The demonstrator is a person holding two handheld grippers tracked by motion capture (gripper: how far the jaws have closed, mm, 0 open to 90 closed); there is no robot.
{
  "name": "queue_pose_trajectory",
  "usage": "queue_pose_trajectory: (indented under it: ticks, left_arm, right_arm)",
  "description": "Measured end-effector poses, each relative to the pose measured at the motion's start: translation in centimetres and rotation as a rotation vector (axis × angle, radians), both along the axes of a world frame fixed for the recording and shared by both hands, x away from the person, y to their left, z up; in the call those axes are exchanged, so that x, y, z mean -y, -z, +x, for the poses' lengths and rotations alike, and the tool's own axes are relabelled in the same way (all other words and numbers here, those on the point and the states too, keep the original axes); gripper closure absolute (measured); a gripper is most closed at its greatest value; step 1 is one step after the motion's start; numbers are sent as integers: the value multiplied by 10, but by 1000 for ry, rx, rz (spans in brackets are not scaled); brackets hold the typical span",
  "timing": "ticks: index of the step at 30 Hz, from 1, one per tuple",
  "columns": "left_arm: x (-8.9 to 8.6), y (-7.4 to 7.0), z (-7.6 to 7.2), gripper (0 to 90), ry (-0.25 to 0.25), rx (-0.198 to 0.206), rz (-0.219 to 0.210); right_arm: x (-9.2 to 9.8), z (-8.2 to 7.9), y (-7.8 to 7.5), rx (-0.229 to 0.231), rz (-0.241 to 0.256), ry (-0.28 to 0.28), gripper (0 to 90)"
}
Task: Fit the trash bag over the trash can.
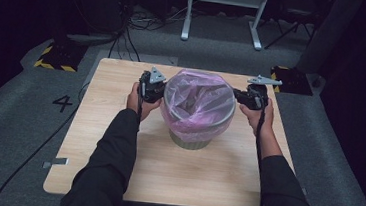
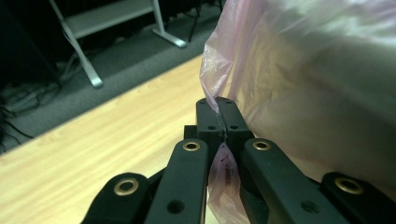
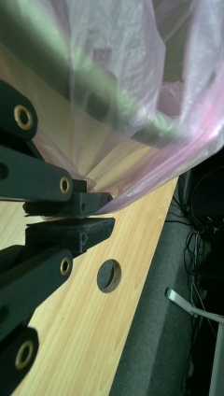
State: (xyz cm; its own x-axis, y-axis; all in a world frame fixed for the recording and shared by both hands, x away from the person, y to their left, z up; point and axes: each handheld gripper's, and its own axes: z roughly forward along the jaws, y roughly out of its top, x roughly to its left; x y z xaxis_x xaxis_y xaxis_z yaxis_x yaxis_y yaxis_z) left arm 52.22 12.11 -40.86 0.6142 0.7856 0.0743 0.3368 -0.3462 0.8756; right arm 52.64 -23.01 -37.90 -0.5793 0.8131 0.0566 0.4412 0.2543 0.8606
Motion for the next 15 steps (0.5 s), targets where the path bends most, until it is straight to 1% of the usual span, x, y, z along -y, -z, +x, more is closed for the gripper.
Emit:
queue_pose_trajectory:
  ticks: [2,3,5,6,7,8,10,11,13,14,15]
  left_arm:
    - [4,6,3,893,6,-27,23]
    - [5,8,4,893,8,-37,24]
    - [5,12,5,893,7,-60,1]
    - [4,14,6,893,3,-70,-2]
    - [3,16,6,893,6,-79,10]
    - [3,19,6,893,9,-92,9]
    - [-2,23,5,893,9,-109,-6]
    - [-5,24,5,892,8,-111,-10]
    - [-10,26,4,891,13,-123,-32]
    - [-12,26,3,891,14,-124,-28]
    - [-12,28,2,891,13,-129,-32]
  right_arm:
    - [-1,2,3,-13,2,-2,869]
    - [-2,3,4,-21,-2,-1,869]
    - [-3,5,7,-47,-8,-2,870]
    - [-3,6,9,-67,-12,3,871]
    - [-1,8,13,-100,-10,5,872]
    - [-1,8,13,-100,-10,5,872]
    - [2,9,17,-122,-10,9,872]
    - [4,9,20,-131,-10,7,872]
    - [6,9,25,-143,-10,2,872]
    - [7,8,27,-151,-4,0,872]
    - [7,8,29,-151,0,-3,872]
